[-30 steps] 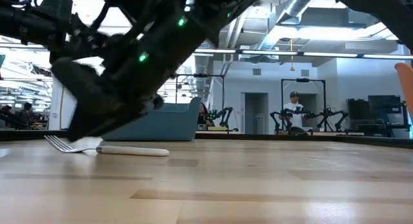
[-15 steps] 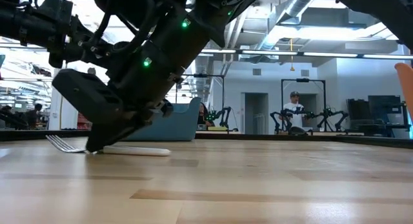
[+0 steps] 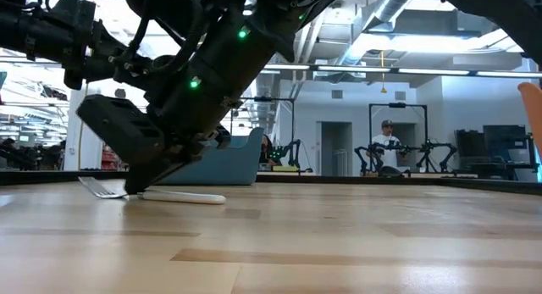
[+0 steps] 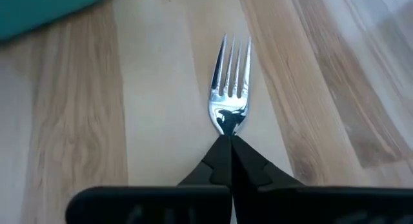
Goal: Sort silverware by color (type)
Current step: Put the white fork into the green bin
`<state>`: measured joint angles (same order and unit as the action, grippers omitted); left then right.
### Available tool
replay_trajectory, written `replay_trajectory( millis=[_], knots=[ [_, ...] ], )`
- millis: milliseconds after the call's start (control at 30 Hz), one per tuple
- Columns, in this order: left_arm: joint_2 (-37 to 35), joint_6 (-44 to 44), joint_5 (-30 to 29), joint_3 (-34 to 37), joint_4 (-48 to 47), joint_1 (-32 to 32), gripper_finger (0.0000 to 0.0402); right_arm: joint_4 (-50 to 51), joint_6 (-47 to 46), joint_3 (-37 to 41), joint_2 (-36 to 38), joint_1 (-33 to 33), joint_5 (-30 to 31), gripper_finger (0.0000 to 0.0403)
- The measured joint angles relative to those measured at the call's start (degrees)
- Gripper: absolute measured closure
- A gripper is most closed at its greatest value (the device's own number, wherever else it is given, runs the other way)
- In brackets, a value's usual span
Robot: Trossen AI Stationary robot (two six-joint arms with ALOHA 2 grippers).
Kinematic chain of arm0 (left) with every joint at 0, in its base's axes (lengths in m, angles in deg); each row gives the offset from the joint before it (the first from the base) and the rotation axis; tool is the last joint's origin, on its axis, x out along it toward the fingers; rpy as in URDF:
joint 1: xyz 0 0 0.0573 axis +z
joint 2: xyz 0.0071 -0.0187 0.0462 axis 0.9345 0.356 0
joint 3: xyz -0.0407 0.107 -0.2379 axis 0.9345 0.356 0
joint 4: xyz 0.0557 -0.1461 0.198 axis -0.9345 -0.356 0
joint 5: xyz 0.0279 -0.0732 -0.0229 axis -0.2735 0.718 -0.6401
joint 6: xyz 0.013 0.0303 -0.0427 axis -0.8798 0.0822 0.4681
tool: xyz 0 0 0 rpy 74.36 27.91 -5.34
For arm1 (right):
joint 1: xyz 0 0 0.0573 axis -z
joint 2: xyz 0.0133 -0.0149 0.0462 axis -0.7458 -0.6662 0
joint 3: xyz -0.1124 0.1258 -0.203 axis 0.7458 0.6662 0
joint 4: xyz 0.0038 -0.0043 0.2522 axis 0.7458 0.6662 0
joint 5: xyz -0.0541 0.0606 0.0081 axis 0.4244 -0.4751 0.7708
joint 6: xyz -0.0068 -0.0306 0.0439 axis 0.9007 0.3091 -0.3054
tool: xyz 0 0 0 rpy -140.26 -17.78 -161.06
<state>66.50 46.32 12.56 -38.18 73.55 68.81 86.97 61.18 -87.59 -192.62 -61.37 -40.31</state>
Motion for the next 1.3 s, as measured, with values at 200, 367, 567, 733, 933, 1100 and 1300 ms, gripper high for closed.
replay_trajectory(
  millis=[200,367,567,733,933,1100,1300],
  knots=[
    [0.0,0.0,0.0,0.0,0.0,0.0,0.0167,4.0,1.1,0.3,2.9,-0.5,0.0,0.0388],
    [0.0,0.0,-0.3,0.0,-0.1,0.0,0.0167,3.8,1.5,0.1,6.5,-1.1,1.0,0.0388],
    [0.0,0.0,-0.5,0.0,0.1,0.0,0.0167,7.7,4.2,0.0,9.3,-1.4,-3.7,0.036],
    [0.0,0.0,-0.5,0.0,0.1,0.0,0.0167,17.5,5.0,-0.7,9.7,0.2,-13.0,0.025],
    [0.0,-0.6,-1.4,0.0,-0.1,0.0,0.0167,20.4,7.7,-2.0,9.9,1.9,-15.8,0.0151],
    [0.0,-1.4,-1.4,0.0,-0.1,0.0,0.0167,18.5,8.1,-1.8,9.7,3.4,-16.3,0.0152],
    [0.0,-1.6,-1.5,0.0,-0.1,0.0,0.0167,16.4,8.9,-1.6,7.6,4.3,-16.1,0.0158]
  ],
)
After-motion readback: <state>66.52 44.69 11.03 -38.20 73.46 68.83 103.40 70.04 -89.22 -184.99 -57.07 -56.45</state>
